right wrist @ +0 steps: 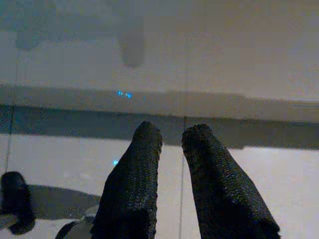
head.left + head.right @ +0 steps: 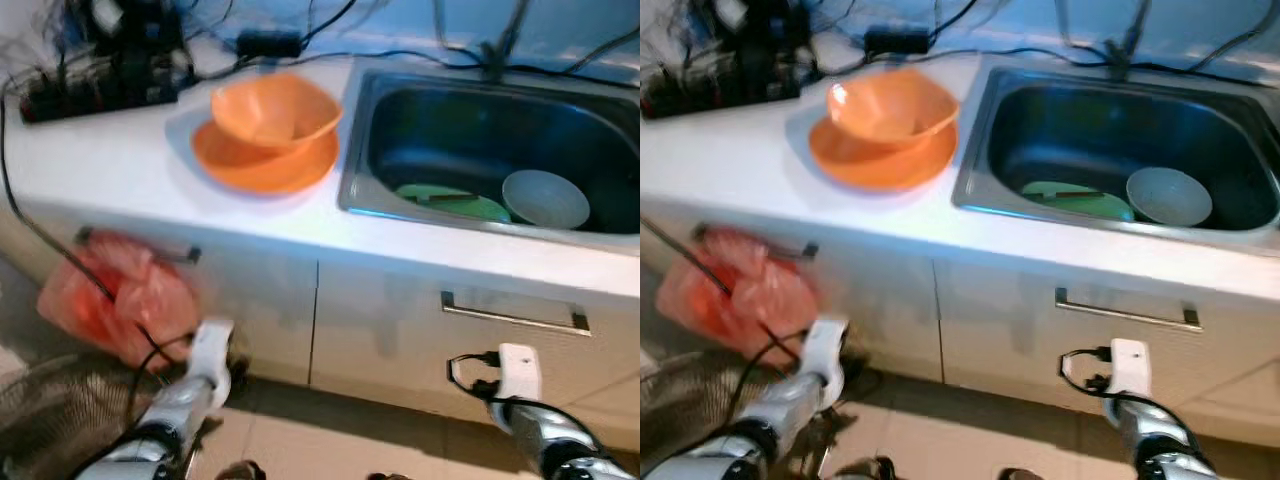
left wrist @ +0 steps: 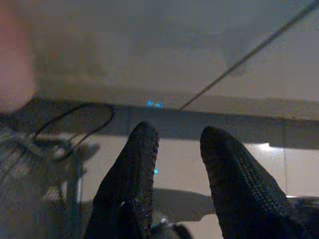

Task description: Kitchen organization

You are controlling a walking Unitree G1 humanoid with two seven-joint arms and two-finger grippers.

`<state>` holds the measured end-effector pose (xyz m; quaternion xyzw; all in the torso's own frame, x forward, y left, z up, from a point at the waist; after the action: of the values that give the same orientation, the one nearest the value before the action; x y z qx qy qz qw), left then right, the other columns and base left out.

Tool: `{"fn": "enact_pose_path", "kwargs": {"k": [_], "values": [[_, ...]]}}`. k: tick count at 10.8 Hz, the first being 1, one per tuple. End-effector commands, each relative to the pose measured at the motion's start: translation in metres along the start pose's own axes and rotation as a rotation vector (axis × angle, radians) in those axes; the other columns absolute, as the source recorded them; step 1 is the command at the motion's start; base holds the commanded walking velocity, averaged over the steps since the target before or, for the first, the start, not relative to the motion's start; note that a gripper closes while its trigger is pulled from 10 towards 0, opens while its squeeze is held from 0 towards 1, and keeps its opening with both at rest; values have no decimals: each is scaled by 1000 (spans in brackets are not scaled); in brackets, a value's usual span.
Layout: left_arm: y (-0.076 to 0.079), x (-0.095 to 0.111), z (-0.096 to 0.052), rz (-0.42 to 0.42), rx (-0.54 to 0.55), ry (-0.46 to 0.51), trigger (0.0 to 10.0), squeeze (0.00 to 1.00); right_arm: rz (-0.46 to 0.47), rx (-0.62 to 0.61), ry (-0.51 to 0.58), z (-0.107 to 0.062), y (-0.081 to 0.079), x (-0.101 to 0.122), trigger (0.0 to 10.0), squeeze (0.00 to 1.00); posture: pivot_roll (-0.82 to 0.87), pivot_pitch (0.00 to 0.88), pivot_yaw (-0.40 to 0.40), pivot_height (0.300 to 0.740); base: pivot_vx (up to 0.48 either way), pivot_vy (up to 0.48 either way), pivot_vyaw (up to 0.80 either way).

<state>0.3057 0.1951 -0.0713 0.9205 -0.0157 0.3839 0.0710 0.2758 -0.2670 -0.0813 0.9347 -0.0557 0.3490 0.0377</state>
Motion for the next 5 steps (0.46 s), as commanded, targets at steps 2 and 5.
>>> {"fn": "enact_pose_path", "kwargs": {"k": [2, 5], "values": [[0, 11, 0, -41, -21, 13, 10000, 0, 3, -7, -18, -1, 2, -5, 10000, 0, 147, 122, -23, 740, 0, 0, 0], [1, 0, 0, -38, -22, -18, 10000, 0, 8, 3, -12, 0, 0, -2, 10000, 0, 142, 127, -24, 740, 0, 0, 0]]}}
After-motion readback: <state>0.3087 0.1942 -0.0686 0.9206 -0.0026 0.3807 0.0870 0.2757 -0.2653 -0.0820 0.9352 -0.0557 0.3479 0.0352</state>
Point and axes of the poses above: a point about 5 cm out from each wrist's last joint towards the gripper, its own z axis pointing out of the wrist towards the gripper, its own x axis along the axis of the wrist's last joint, y = z × x, the point moved 6 cm from there along z, pointing out of the wrist towards the gripper, and after that the axes turned 2 degrees about -z, right-handed, at the moved point
